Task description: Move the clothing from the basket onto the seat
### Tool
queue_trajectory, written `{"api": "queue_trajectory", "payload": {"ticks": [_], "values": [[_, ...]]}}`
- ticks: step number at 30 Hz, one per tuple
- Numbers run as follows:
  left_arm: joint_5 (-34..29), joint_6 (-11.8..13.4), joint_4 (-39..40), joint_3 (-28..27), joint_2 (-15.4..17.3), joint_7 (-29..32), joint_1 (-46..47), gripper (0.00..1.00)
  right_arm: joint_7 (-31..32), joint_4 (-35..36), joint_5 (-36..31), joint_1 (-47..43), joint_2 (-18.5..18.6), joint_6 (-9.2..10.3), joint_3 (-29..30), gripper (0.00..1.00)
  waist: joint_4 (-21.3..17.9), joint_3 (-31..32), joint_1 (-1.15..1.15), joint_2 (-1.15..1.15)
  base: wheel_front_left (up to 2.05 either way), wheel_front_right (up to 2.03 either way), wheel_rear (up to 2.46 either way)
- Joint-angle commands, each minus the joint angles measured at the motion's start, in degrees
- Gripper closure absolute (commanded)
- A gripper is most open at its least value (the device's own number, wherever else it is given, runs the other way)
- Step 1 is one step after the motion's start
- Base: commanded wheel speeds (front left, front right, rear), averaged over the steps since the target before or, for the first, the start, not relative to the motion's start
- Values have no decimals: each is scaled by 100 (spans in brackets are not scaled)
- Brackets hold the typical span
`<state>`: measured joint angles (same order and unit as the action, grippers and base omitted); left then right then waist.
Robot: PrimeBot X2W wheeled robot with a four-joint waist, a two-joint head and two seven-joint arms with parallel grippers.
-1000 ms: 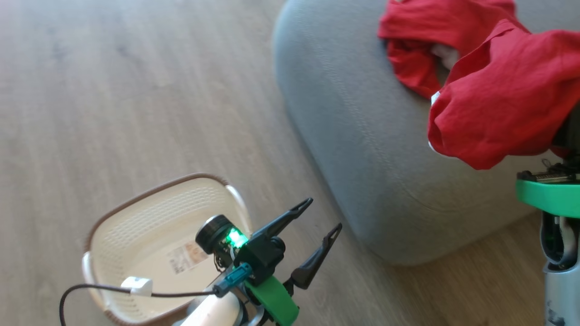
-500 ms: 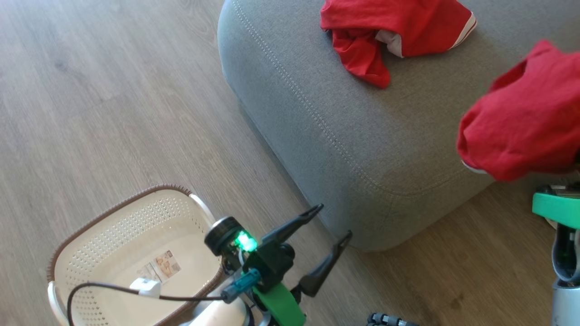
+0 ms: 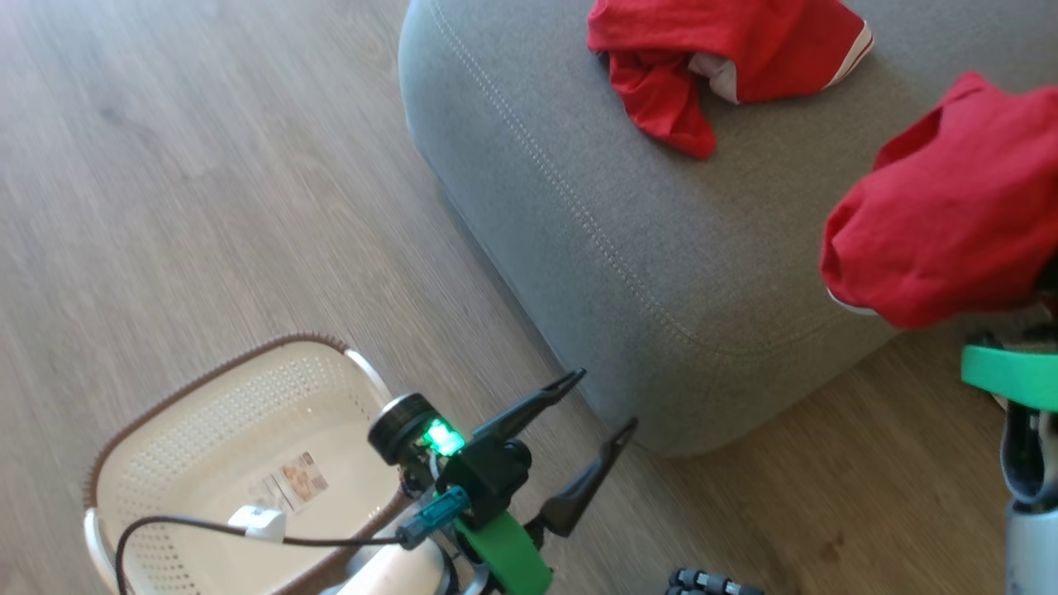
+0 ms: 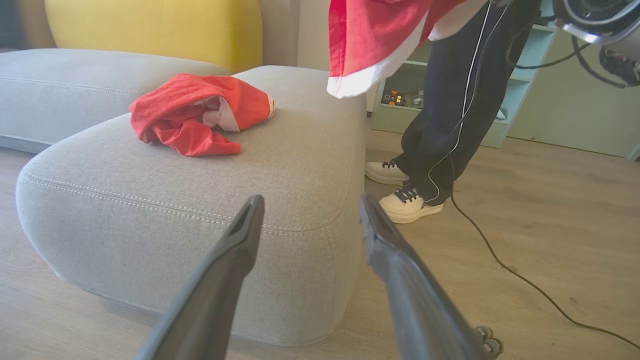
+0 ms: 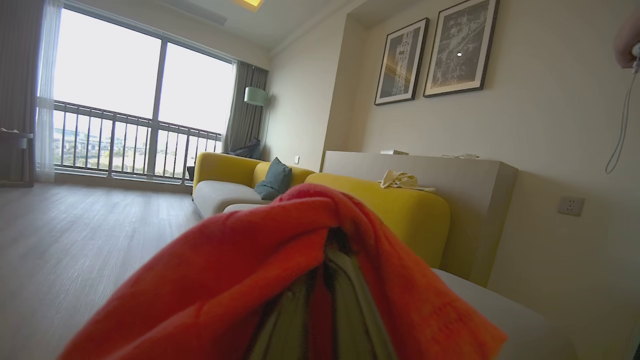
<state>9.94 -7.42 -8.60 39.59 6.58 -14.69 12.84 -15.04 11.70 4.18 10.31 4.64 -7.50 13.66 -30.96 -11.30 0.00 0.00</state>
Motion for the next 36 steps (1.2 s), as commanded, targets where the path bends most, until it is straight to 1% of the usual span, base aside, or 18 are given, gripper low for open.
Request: {"api": "queue_trajectory", "payload": {"ticks": [1, 4, 10, 12, 15, 19, 21, 25, 29, 32, 36], "values": [[-57, -6, 186, -203, 23, -31, 119, 0, 4, 151, 10, 307, 210, 1, -181, 100, -17, -88, 0, 0, 0, 0, 0], [-233, -7, 230, -126, 204, -31, 170, 0, 4, -12, 86, 675, 422, 1, -262, 100, -30, -323, 0, 0, 0, 0, 0], [-317, -7, 327, 31, 586, -31, 355, 0, 4, -183, 125, 1502, 684, 1, -106, 100, 46, -944, 0, 0, 0, 0, 0], [-375, -7, 340, 119, 771, -31, 450, 0, 4, -330, 128, 1830, 799, 1, -70, 100, 52, -1190, 0, 0, 0, 0, 0], [-456, -7, 392, 274, 1055, -31, 602, 0, 4, -573, 226, 2373, 859, 1, 160, 100, 83, -1531, 0, 0, 0, 0, 0], [-488, -7, 479, 275, 1328, -31, 801, 0, 4, -909, 260, 3000, 958, 1, 424, 100, 160, -1963, 0, 0, 0, 0, 0], [-537, -7, 534, 291, 1387, -31, 881, 0, 4, -1072, 272, 3252, 1083, 1, 422, 100, 237, -2144, 0, 0, 0, 0, 0], [-604, 11, 664, 227, 1408, -31, 888, 0, 4, -1306, 270, 3752, 1161, 1, 542, 100, 348, -2469, 0, 0, 0, 0, 0], [-704, 5, 715, 380, 1486, -31, 930, 0, 4, -1642, 185, 4320, 1367, 1, 727, 100, 539, -2723, 0, 0, 0, 0, 0], [-740, 1, 763, 489, 1510, -31, 1023, 0, 4, -1907, 70, 4763, 1534, 1, 885, 100, 711, -2855, 0, 0, 0, 0, 0], [-743, 30, 832, 427, 1465, -31, 1120, 0, 4, -2489, -132, 5251, 1755, 1, 1245, 100, 918, -3028, 0, 0, 0, 0, 0]]}}
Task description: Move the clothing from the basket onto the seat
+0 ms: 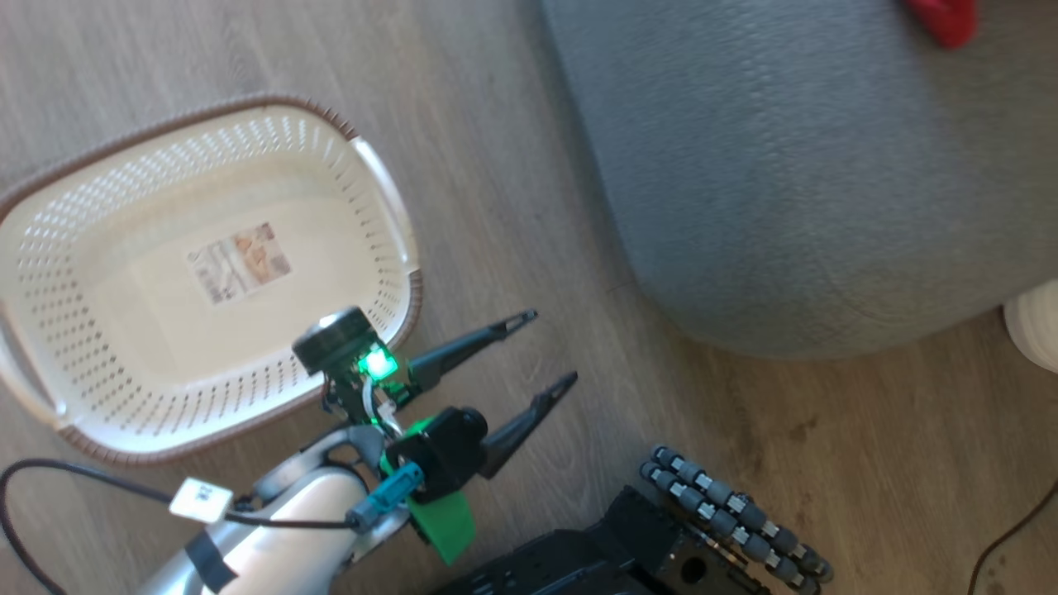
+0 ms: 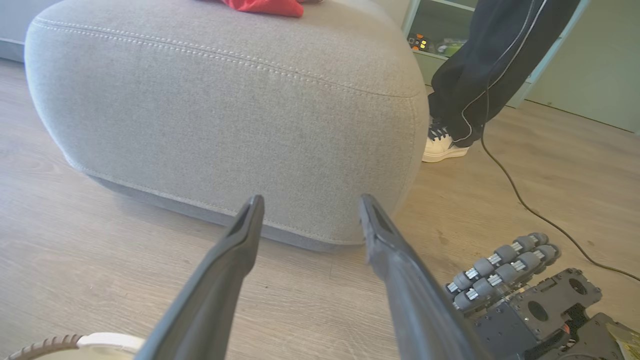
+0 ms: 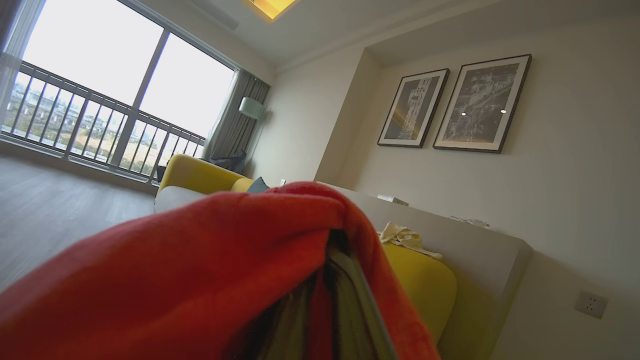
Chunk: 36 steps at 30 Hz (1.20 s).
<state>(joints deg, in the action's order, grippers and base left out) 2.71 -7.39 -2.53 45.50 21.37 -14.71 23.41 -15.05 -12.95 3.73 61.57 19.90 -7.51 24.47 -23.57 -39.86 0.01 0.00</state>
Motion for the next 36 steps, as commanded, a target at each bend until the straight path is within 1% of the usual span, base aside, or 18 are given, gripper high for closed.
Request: {"api": "queue_trajectory", "payload": {"ticks": [1, 3, 9, 10, 14, 19, 23, 27, 28, 31, 32, 36], "values": [[-24, 40, 240, -185, -24, -29, 78, 0, 5, -248, -177, 242, 265, 2, 316, 100, 218, -218, -1, 0, 0, 0, 0], [-34, 46, 264, -200, -24, -29, 93, 0, 5, -684, -390, 506, 294, 2, 629, 100, 278, -294, -1, 0, 0, 0, 0], [-36, 45, 305, -133, -118, -29, 87, 0, 5, -1893, -822, 1266, 347, 2, 1265, 100, 516, -500, -1, 0, 0, 0, 0], [-36, 45, 305, -133, -118, -29, 87, 0, 5, -1893, -822, 1266, 347, 2, 1265, 100, 516, -500, -1, 0, 0, 0, 0], [-59, 58, 320, -138, -156, -29, 111, 0, 5, -2479, -1039, 1596, 396, 2, 1673, 100, 663, -608, -1, 0, 0, 0, 0], [-59, 78, 326, -185, -222, -29, 159, 0, 5, -3315, -1474, 1743, 398, 2, 1756, 100, 805, -672, -1, 0, 0, 0, 0], [-63, 76, 305, -199, -270, -29, 190, 0, 5, -3795, -1507, 1898, 377, 2, 1946, 100, 872, -687, -1, 0, 0, 0, 0], [-68, 109, 308, -266, -310, -29, 229, 0, 5, -4237, -1801, 1864, 389, 2, 1761, 100, 904, -690, -1, 0, 0, 0, 0], [-70, 111, 303, -278, -329, -29, 232, 0, 5, -4480, -1936, 1790, 401, 2, 1793, 100, 896, -668, -1, 0, 0, 0, 0], [-77, 108, 298, -276, -348, -29, 241, 0, 5, -4643, -2000, 1730, 360, 2, 1990, 100, 884, -641, -1, 0, 0, 0, 0], [-81, 111, 302, -301, -366, -29, 273, 0, 5, -4785, -2130, 1649, 303, 2, 2082, 100, 865, -620, -1, 0, 0, 0, 0], [-82, 128, 297, -364, -391, -29, 312, 0, 5, -4946, -2316, 1567, 198, 2, 2194, 100, 820, -563, -1, 0, 0, 0, 0]]}}
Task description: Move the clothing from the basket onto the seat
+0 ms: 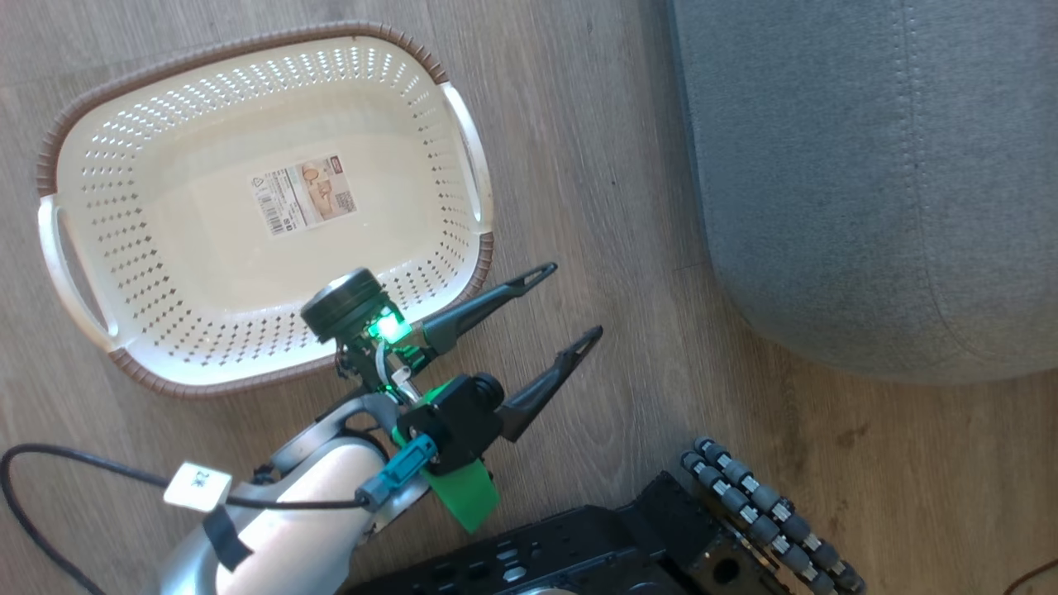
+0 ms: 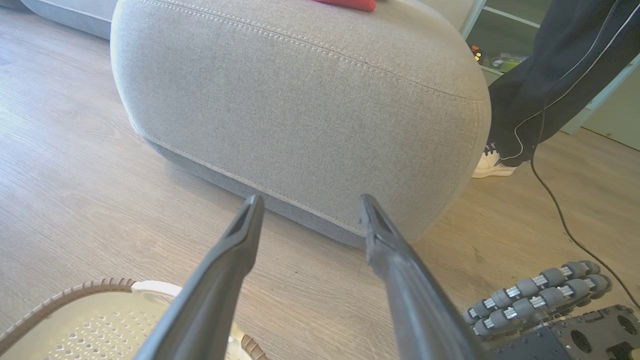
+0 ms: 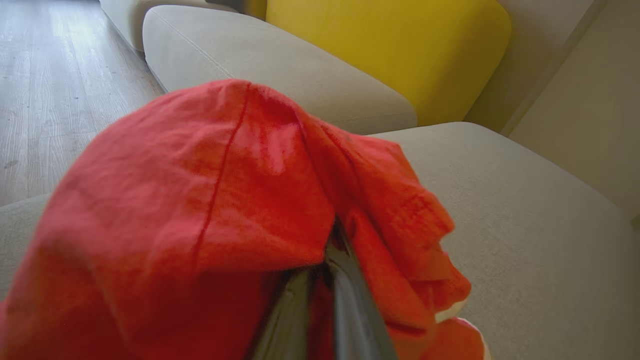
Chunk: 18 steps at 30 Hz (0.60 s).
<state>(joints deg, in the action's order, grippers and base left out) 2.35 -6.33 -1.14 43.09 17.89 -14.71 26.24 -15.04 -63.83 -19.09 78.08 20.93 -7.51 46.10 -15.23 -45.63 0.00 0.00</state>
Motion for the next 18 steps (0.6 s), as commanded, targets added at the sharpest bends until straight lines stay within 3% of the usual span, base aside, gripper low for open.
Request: {"api": "queue_trajectory", "payload": {"ticks": [1, 4, 5, 6, 7, 8, 18], "values": [[-48, 24, 156, -130, -46, -29, 29, 0, 4, 130, -64, -96, 72, 2, 52, 100, -25, 32, 0, 0, 0, 0, 0], [-58, 18, 141, -118, -38, -29, 2, 0, 4, 110, -146, -121, 28, 2, 95, 100, -56, 99, 0, 0, 0, 0, 0], [-61, 13, 131, -104, -41, -29, 1, 0, 4, 129, -178, -130, 31, 2, 118, 95, -59, 122, 0, 0, 0, 0, 0], [-59, 9, 118, -92, -50, -29, 3, 0, 4, 157, -222, -143, 31, 2, 126, 65, -60, 154, 0, 0, 0, 0, 0], [-57, 5, 107, -81, -63, -29, 8, 0, 4, 177, -261, -157, 25, 2, 128, 7, -61, 191, 0, 0, 0, 0, 0], [-52, 1, 101, -72, -79, -29, 11, 0, 4, 195, -290, -170, 22, 2, 138, 0, -58, 233, 0, 0, 0, 0, 0], [34, -25, 10, -28, -315, -29, -28, 0, 4, 350, -544, -292, 55, 2, 99, 0, -4, 814, 0, 0, 0, 0, 0]]}}
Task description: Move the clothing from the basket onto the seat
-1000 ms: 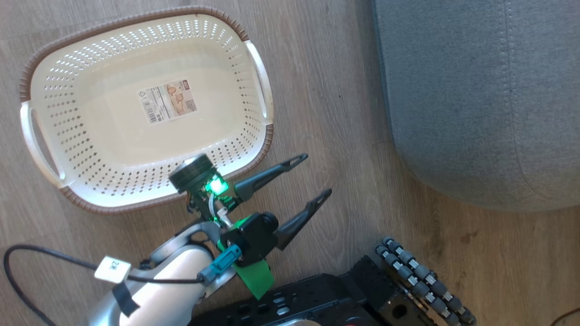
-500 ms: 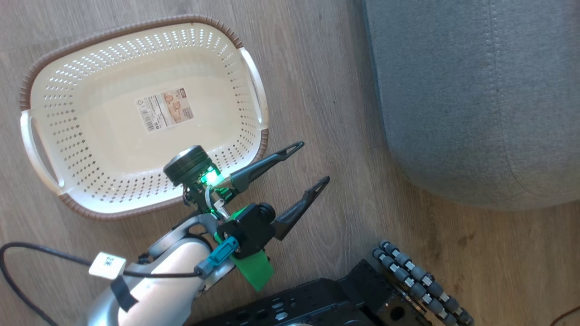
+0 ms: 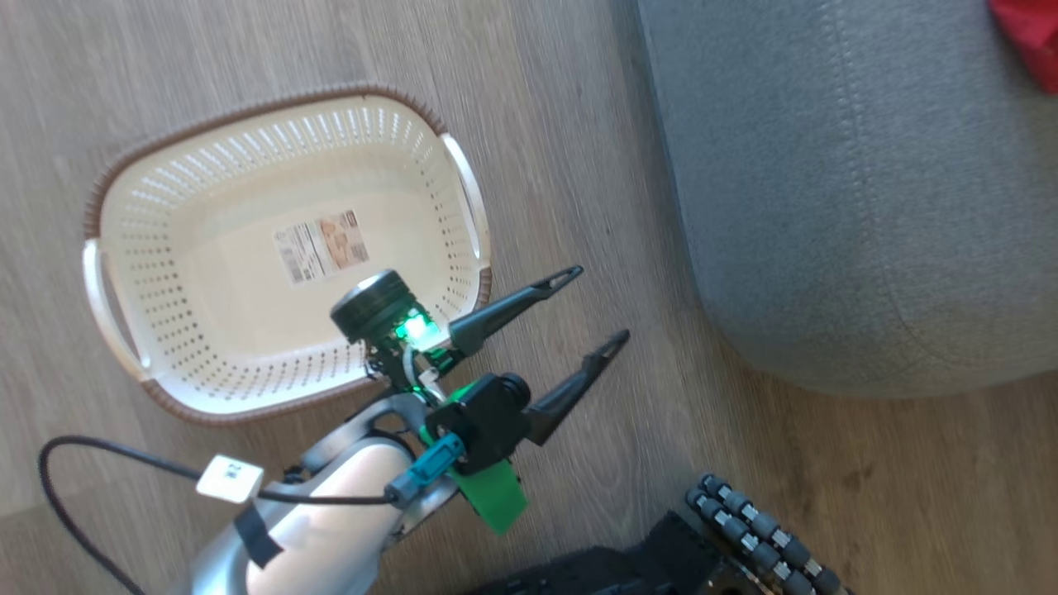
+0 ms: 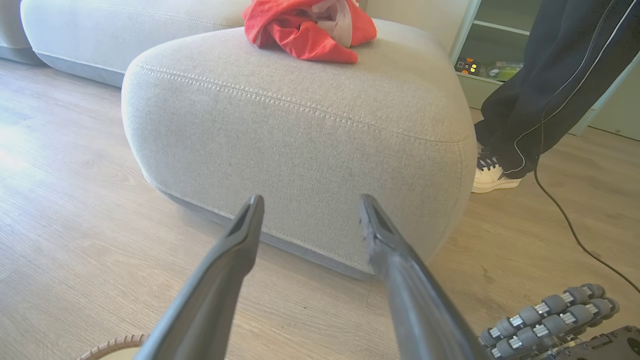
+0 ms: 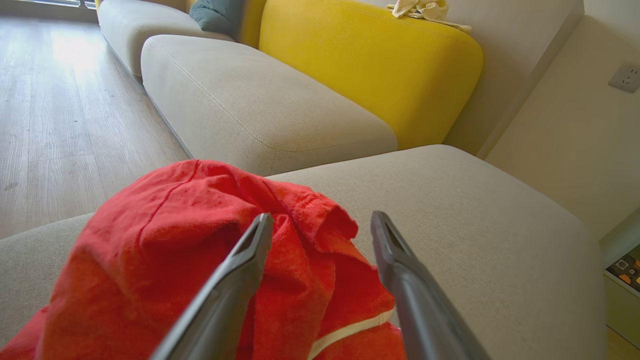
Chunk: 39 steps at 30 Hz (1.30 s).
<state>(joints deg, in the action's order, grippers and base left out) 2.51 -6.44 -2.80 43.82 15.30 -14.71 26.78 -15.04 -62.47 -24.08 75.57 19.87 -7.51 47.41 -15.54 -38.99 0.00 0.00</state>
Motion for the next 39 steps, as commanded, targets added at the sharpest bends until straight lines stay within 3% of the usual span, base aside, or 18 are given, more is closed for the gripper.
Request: {"api": "queue_trajectory", "payload": {"ticks": [1, 13, 20, 25, 34, 39], "values": [[31, -18, 166, -92, -97, -29, -96, 0, 4, 227, -83, -60, 177, 2, -45, 0, 40, 238, 0, 0, 0, 0, 0], [231, -61, -53, -232, -691, -29, -320, 0, 4, 413, -401, -229, 453, 2, -463, 0, 310, 1535, 0, 0, 0, 0, 0], [314, -67, -35, -581, -1010, -29, -713, 0, 4, 743, -218, -178, 472, 2, -1176, 0, 489, 2317, 0, 0, 0, 0, 0], [331, -69, 36, -885, -1138, -29, -965, 0, 4, 1333, 462, -402, 331, 2, -2035, 0, 627, 2691, 0, 0, 0, 0, 0], [831, -61, 124, -1661, -1238, -29, -1227, 0, 4, 2785, 2311, -1497, 247, 2, -3417, 0, 976, 3098, 0, 0, 0, 0, 0], [1443, 261, 178, -2183, -1240, -29, -1348, 0, 4, 3946, 3174, -2570, 64, 2, -4331, 0, 1194, 3246, 0, 0, 0, 0, 0]]}}
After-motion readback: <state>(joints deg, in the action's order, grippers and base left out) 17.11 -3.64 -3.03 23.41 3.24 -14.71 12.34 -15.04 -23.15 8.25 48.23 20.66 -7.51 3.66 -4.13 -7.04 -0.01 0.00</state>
